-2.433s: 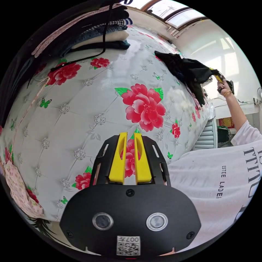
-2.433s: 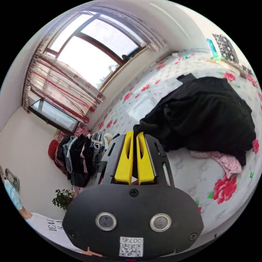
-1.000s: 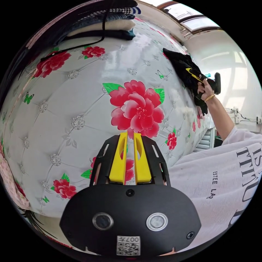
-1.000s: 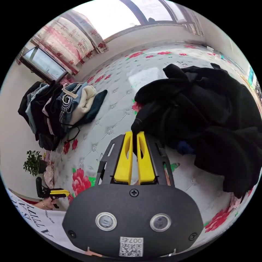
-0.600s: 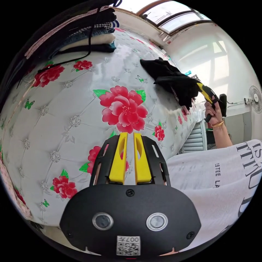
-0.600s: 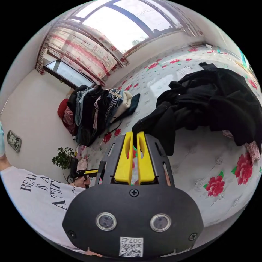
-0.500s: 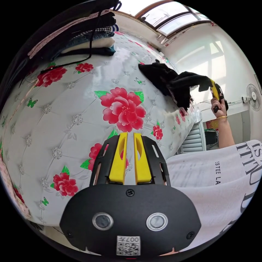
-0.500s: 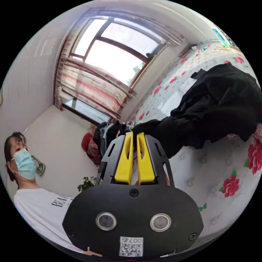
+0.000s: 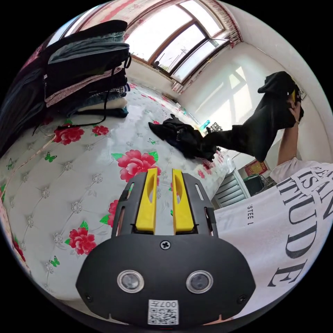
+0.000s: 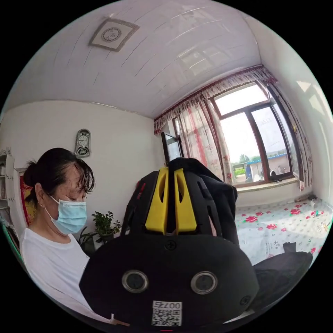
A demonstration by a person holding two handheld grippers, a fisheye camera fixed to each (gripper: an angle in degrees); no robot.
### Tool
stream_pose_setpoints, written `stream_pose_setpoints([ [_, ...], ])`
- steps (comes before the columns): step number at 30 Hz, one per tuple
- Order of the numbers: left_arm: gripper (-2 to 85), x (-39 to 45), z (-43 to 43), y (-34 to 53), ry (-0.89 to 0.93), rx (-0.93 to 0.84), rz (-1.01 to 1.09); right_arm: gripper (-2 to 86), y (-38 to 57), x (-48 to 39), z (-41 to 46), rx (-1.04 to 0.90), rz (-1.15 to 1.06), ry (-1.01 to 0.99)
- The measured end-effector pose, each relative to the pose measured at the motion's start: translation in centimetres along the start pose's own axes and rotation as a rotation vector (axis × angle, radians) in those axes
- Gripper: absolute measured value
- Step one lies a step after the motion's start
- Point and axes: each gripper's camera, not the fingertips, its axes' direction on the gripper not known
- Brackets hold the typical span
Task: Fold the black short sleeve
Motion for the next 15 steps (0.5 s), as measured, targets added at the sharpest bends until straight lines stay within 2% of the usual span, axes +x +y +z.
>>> stream_pose_setpoints([
  [3, 6.4, 1.5, -2.6, -0.2, 0.028, 0.064, 0.041, 1.3, 5.4, 1.8, 7.1, -0.165, 0.143, -0.045],
  [6, 6.6, 0.2, -3.1, -0.1, -0.03, 0.021, -0.011, 3.2, 13.7, 5.5, 16.4, -0.374, 0.307, -0.021],
  [9, 6.8, -2.7, -3.8, 1.0, -0.124, -0.018, -0.147, 6.2, 23.3, 8.7, 23.6, -0.633, 0.339, 0.14],
  [10, 6.9, -3.7, -4.4, 1.6, -0.159, -0.029, -0.191, 6.9, 26.8, 9.5, 24.5, -0.708, 0.359, 0.227],
  [15, 7.3, -6.2, -6.5, 4.4, -0.267, -0.094, -0.302, 8.6, 40.0, 10.8, 21.1, -0.828, 0.525, 0.277],
])
